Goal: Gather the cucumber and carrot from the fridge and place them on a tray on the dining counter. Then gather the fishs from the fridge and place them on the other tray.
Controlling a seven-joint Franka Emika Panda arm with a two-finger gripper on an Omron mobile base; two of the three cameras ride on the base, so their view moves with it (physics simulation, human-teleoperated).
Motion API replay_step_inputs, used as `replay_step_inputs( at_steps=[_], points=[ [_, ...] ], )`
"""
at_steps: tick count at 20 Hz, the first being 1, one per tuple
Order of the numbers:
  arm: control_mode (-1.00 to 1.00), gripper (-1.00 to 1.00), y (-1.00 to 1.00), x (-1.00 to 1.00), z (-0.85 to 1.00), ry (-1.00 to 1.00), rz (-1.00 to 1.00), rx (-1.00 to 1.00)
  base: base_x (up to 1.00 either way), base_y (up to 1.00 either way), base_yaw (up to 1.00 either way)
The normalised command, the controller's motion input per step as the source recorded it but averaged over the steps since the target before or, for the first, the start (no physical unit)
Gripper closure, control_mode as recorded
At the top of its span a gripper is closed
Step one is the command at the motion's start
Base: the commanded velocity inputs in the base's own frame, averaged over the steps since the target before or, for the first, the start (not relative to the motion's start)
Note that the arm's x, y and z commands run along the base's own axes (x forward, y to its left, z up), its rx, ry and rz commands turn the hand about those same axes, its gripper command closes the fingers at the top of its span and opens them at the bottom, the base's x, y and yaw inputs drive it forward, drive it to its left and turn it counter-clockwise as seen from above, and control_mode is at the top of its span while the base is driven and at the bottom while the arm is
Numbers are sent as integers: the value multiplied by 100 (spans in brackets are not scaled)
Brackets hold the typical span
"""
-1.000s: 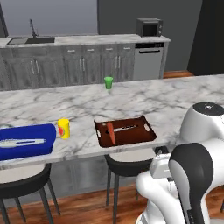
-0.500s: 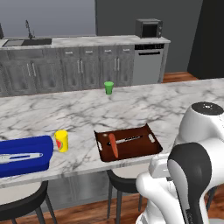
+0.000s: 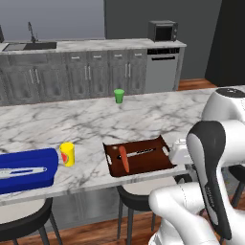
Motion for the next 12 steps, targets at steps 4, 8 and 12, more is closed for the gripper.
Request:
replay_step_inputs(
  at_steps=[4,8,12],
  points=[
    [-100,100,-10,98,1,0,0,2,0,0,0],
    [-100,100,0,96,-15,10,0,3,0,0,0],
    [-100,100,0,89,-43,9,0,0,0,0,0]
  ],
)
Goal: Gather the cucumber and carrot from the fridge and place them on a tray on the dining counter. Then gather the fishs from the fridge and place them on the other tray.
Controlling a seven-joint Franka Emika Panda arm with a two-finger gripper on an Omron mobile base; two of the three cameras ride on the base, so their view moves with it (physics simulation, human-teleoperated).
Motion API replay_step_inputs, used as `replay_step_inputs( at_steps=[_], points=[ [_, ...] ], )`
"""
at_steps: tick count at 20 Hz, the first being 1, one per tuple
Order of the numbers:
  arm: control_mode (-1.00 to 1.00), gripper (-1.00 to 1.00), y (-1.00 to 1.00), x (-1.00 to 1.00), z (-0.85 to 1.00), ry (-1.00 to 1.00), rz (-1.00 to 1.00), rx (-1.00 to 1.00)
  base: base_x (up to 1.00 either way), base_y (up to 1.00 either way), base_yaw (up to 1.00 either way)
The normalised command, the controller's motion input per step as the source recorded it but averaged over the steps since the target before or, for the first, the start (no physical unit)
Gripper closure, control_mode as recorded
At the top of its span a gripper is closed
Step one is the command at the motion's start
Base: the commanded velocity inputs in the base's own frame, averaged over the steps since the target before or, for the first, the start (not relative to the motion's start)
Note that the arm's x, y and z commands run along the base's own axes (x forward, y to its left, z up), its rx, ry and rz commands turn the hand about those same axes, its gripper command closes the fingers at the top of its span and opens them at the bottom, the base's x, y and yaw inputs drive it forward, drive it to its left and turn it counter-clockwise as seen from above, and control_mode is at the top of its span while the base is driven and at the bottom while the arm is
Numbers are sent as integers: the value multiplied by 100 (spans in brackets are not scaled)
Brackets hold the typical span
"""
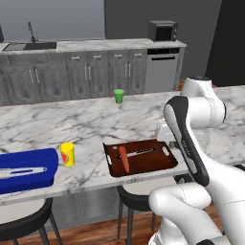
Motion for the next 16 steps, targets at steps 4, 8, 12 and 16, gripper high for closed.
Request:
replay_step_inputs(
  at_steps=[4,8,12,16],
  points=[
    [-100,100,0,78,-46,2,0,0,0,0,0],
    [-100,100,0,60,-58,0,0,0,0,0,0],
    [-100,100,0,37,-63,0,0,0,0,0,0],
    [-100,100,0,25,-56,0,0,0,0,0,0]
  ],
)
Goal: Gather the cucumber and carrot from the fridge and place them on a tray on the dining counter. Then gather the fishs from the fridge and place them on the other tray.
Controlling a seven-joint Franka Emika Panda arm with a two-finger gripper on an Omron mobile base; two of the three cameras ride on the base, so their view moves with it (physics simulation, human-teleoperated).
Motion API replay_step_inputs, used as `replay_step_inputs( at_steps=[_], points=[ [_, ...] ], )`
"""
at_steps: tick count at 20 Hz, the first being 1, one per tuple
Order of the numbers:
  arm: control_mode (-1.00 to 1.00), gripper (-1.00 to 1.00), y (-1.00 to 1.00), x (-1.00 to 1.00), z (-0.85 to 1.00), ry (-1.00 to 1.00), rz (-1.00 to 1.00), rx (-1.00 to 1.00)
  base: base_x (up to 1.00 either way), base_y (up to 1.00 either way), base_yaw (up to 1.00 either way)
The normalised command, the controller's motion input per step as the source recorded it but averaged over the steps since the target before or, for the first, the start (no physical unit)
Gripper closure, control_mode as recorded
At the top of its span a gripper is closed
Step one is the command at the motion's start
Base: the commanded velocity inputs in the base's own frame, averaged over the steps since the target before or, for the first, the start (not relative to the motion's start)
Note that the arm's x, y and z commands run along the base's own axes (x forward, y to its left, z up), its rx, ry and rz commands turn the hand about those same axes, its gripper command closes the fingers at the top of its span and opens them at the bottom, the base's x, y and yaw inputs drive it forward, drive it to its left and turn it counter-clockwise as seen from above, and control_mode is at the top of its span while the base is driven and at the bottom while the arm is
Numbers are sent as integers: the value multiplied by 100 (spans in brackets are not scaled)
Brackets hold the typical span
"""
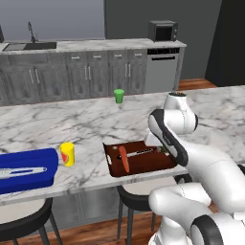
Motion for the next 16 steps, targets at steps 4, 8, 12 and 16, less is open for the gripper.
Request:
replay_step_inputs(
  at_steps=[4,8,12,16],
  points=[
    [-100,100,0,27,-51,0,0,0,0,0,0],
    [-100,100,0,23,-35,0,0,0,0,0,0],
    [-100,100,0,17,-26,0,0,0,0,0,0],
    [-100,100,0,16,-25,0,0,0,0,0,0]
  ],
)
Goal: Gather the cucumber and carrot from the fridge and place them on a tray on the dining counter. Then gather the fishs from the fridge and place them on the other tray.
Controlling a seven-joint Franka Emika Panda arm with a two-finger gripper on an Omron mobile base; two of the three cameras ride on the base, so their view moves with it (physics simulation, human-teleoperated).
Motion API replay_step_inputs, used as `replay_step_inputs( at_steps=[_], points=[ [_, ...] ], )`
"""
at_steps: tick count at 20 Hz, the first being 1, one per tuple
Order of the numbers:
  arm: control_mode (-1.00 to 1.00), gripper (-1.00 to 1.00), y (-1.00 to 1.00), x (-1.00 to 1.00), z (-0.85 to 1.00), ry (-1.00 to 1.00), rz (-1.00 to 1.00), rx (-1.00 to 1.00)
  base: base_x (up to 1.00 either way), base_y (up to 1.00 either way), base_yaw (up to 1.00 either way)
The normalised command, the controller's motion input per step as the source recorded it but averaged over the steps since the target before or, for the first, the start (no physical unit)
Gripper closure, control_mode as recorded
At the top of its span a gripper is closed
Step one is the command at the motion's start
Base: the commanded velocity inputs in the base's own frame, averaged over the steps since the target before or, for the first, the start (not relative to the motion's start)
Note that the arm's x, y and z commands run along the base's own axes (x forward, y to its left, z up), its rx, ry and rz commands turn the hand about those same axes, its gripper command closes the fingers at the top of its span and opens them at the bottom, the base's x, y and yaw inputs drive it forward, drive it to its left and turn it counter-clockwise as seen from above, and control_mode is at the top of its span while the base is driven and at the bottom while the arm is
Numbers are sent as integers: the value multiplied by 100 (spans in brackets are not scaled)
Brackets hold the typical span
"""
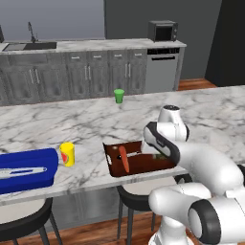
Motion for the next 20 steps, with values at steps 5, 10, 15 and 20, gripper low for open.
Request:
replay_step_inputs(
  at_steps=[5,10,15,20],
  points=[
    [-100,100,0,22,-18,0,0,0,0,0,0],
    [-100,100,0,18,-12,-1,0,0,0,0,0],
    [-100,100,0,9,-5,-3,0,0,0,0,0],
    [-100,100,0,9,-8,-2,0,0,0,0,0]
  ],
)
